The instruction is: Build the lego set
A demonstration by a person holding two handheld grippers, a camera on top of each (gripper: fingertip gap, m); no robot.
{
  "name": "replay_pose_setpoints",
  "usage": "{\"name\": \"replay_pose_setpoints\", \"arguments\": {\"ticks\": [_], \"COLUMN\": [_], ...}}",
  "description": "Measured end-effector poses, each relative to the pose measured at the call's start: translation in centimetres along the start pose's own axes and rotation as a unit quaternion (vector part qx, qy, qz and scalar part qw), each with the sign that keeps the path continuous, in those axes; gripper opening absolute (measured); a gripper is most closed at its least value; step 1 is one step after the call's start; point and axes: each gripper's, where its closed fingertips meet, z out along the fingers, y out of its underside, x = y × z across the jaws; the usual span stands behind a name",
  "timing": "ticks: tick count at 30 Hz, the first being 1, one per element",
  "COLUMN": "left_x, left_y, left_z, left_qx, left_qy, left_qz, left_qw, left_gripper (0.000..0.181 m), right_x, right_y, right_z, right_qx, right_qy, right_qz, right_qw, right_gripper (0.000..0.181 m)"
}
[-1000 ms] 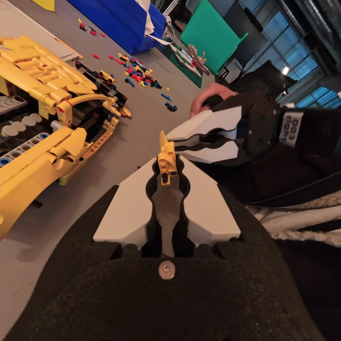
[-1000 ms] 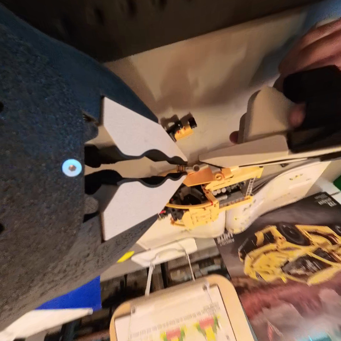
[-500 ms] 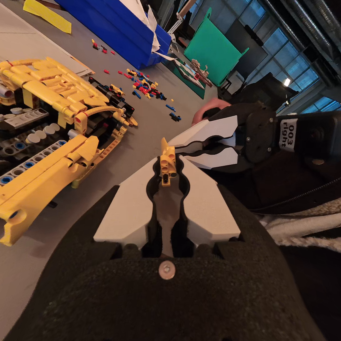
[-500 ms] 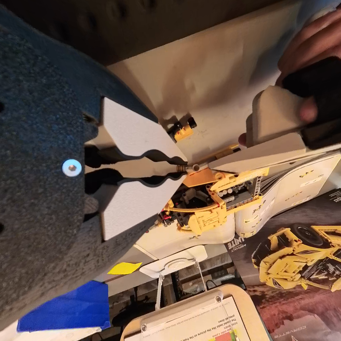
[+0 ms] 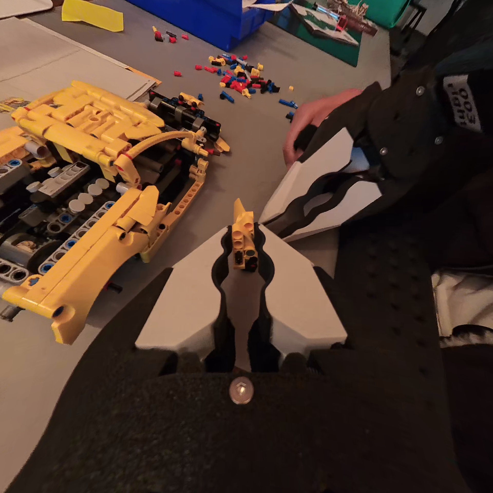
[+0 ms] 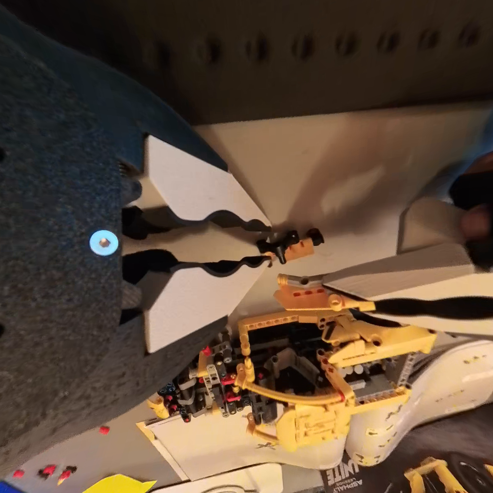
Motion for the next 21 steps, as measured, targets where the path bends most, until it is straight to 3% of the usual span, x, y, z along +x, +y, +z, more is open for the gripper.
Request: {"name": "replay_pose_setpoints", "arguments": {"ticks": [7, 13, 21], "left_x": [0.3, 0.7, 1.0], "left_y": [0.7, 0.0, 0.2], "left_z": [0.6, 0.1, 0.1], "left_qx": [-0.017, 0.005, 0.002], "left_qy": [0.002, 0.028, 0.032], "left_qz": [0.017, -0.007, 0.009], "left_qw": [1.000, 1.000, 0.999], "left_gripper": [0.015, 0.015, 0.015], "right_x": [0.4, 0.4, 0.3], "right_y": [-0.5, -1.7, -2.1], "right_z": [0.5, -0.7, -1.2], "right_qx": [0.009, 0.045, 0.059], "right_qy": [0.002, -0.081, -0.077], "right_qz": [0.025, 0.111, 0.100], "right_qw": [1.000, 0.990, 0.990], "right_gripper": [0.006, 0.005, 0.005]}}
